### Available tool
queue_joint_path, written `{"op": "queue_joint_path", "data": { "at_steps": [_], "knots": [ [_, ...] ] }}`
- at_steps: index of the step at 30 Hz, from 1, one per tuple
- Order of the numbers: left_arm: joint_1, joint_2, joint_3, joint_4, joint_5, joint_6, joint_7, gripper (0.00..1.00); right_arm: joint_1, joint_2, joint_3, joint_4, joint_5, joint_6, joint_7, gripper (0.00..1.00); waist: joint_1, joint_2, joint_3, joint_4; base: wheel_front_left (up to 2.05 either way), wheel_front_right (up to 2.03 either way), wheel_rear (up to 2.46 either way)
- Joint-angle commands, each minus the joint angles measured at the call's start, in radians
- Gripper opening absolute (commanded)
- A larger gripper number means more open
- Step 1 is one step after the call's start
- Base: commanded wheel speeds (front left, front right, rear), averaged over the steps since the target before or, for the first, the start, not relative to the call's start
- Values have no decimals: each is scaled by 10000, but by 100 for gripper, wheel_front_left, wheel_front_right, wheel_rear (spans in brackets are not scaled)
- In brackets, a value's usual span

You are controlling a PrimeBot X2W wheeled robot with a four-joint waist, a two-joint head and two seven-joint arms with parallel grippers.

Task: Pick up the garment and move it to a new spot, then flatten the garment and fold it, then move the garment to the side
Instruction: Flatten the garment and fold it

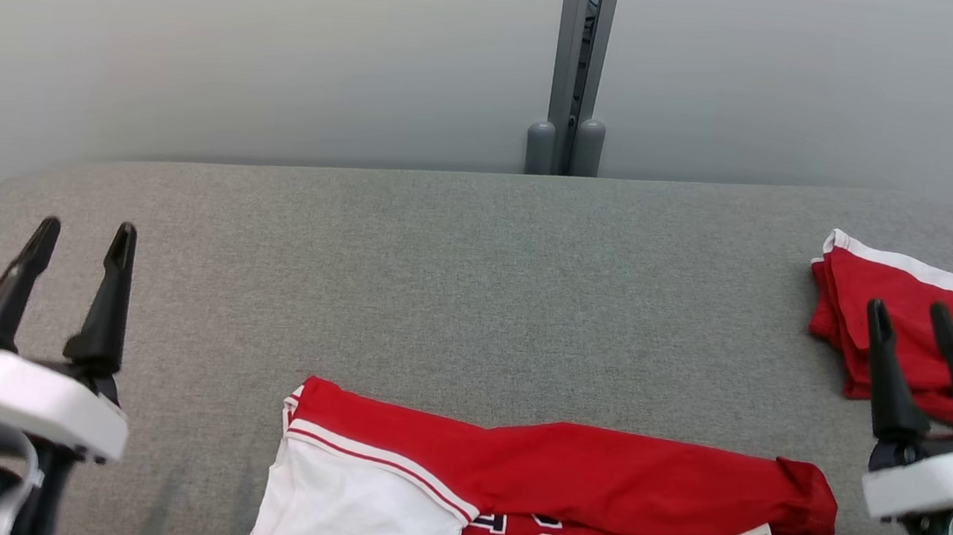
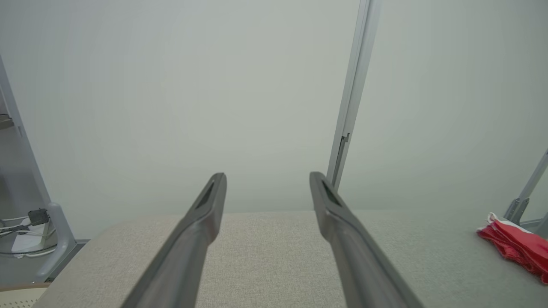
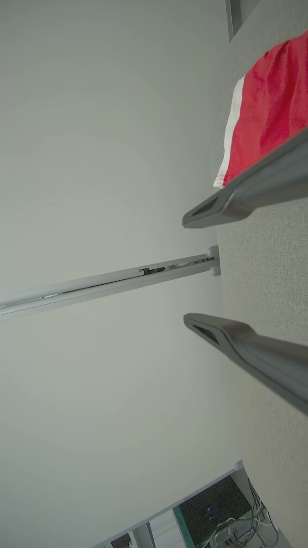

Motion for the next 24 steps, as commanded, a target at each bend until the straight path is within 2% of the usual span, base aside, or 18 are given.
{"op": "queue_joint_path", "data": {
  "at_steps": [1, 4, 6, 10, 13, 19, 24],
  "knots": [
    [920, -643, 856, -162, 740, 238, -36, 100, 544, 351, -424, -293, -410, 3, -39, 100, 1, 0, 14, 28, 0, 0, 0],
    [2197, -1672, 2229, -383, 2177, 352, -40, 100, 1183, 816, -859, -609, -1019, 3, -40, 100, 1, 0, 23, 38, 0, 0, 0],
    [2938, -2448, 2879, -449, 2927, 230, -39, 100, 1477, 1038, -1011, -725, -1320, 3, -42, 100, 1, 0, 28, 29, 0, 0, 0],
    [3875, -3622, 3818, -265, 4366, -271, -41, 100, 1909, 1264, -1109, -594, -1765, 3, -41, 100, 1, 0, 44, -4, 0, 0, 0],
    [4276, -4429, 4210, -16, 4955, -784, -41, 100, 2068, 1434, -1055, -471, -1897, 3, -42, 100, 1, 0, 56, -5, 0, 0, 0],
    [4374, -5298, 4812, 364, 5723, -1714, -42, 100, 1911, 1389, -837, -323, -1950, 3, -42, 100, 1, 0, 93, -35, 0, 0, 0],
    [4372, -5658, 5187, 498, 6090, -2122, -42, 100, 1871, 1329, -837, -177, -2028, 3, 200, 100, 1, 0, 123, -52, 0, 0, 0]
  ]
}}
